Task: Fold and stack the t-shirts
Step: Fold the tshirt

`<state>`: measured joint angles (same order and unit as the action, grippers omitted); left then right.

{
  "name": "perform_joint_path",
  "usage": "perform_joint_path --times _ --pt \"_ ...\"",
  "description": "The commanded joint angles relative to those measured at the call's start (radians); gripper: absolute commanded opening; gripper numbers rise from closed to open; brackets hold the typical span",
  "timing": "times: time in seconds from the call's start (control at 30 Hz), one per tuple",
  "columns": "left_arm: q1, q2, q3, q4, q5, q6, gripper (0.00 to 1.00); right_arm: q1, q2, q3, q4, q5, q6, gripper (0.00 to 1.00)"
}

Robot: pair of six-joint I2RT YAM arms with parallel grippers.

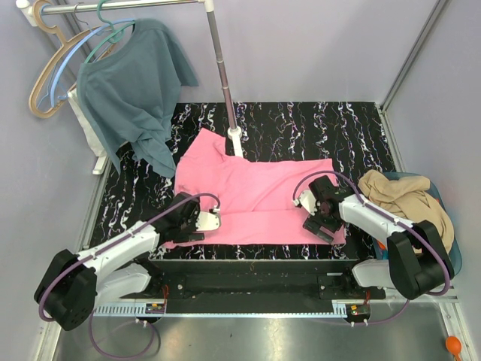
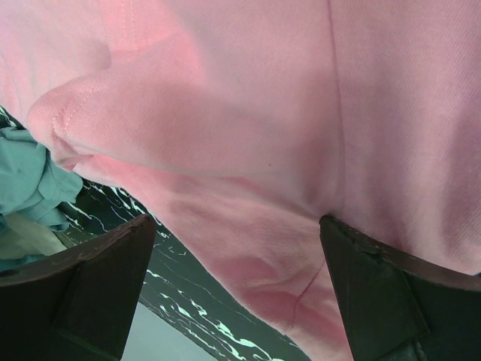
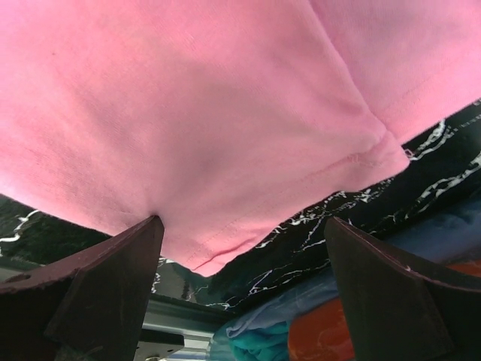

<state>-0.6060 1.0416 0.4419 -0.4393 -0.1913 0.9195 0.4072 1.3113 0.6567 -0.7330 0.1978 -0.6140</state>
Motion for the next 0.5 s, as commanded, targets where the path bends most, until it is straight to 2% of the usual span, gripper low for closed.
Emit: perform_joint_path --times 0.0,0.47 --pt "-0.006 0.006 -0.046 -0.15 0.006 0.001 0.99 0.016 -0.014 -0.003 -0.035 -0.061 -0.027 1.0" --pt "-0.015 -0.07 -0.022 -0.219 -0.007 0.005 0.99 0.044 -0.07 0.033 -0.111 -0.089 -0.03 1.0"
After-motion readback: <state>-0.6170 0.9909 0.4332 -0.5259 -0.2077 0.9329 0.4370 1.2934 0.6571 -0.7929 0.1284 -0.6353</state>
